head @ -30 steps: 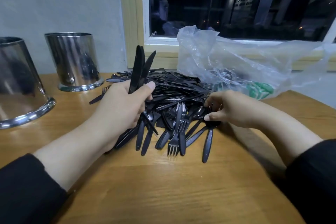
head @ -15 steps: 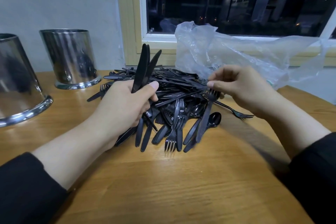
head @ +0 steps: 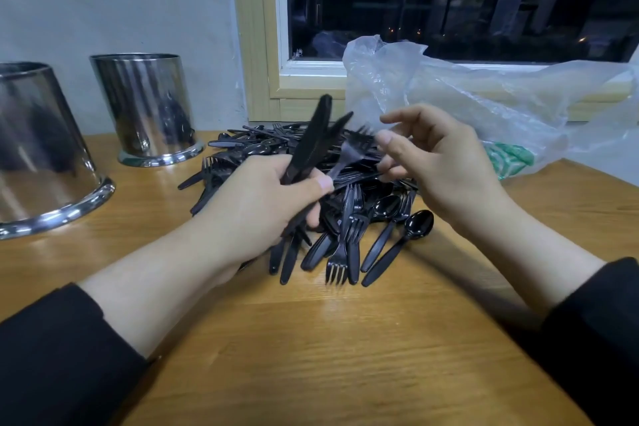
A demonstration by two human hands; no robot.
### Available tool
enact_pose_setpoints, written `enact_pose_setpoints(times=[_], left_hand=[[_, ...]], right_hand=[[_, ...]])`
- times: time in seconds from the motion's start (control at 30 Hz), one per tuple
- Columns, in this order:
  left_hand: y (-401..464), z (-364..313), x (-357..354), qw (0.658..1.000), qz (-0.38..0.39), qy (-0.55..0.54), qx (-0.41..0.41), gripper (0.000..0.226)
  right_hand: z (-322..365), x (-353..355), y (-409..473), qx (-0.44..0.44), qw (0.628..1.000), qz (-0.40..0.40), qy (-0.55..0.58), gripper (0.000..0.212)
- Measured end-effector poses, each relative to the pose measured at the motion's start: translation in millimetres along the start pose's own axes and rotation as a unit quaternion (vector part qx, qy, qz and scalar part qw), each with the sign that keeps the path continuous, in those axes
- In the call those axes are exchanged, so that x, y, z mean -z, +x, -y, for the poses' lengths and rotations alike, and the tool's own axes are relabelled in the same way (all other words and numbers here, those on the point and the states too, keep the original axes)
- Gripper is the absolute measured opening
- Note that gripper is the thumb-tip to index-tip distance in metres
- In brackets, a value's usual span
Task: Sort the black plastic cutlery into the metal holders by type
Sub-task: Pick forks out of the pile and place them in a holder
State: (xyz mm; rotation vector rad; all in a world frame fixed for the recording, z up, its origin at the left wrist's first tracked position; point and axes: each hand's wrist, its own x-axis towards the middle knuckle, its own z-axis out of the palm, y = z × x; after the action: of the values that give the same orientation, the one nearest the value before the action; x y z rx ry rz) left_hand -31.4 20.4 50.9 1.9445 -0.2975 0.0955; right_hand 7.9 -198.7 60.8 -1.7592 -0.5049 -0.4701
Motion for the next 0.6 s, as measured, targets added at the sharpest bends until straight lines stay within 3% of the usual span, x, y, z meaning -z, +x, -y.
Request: enact_pose_setpoints(times=[0.07,0.13,0.2,0.27,0.4,0.6], left_hand=[[2.6,1.8,4.4,0.999,-0.036,-0.018,0.003,0.025],[4.3,3.4,6.8,0.998,-0.054,-0.022,0.005,0.025],[5.1,5.1,6.7,0.998,-0.054,-0.023,0.006,0.026],[5.1,6.6,5.1,0.999,-0.048,-0.019,0.003,0.025],[4.3,6.5,4.2,0.999,-0.048,-0.023,-0.003,0.023],[4.1,4.1,4.6,0.998,-0.056,-0.027,-0.012,0.023]], right_hand=[[-2.9,14.9,3.9,-0.004,0.987,0.069,-0.147,0.012],[-3.1,27.8,4.0,0.013,0.931,0.203,-0.304,0.023],[-1.7,29.7,1.9,0.015,0.885,0.301,-0.356,0.037],[-2.6,22.6,0.1,0.02,0.861,0.343,-0.375,0.043],[-8.5,8.4,-3.1,0.061,0.857,0.345,-0.379,0.031],[-12.5,8.4,-3.1,0.142,0.871,0.271,-0.385,0.027]])
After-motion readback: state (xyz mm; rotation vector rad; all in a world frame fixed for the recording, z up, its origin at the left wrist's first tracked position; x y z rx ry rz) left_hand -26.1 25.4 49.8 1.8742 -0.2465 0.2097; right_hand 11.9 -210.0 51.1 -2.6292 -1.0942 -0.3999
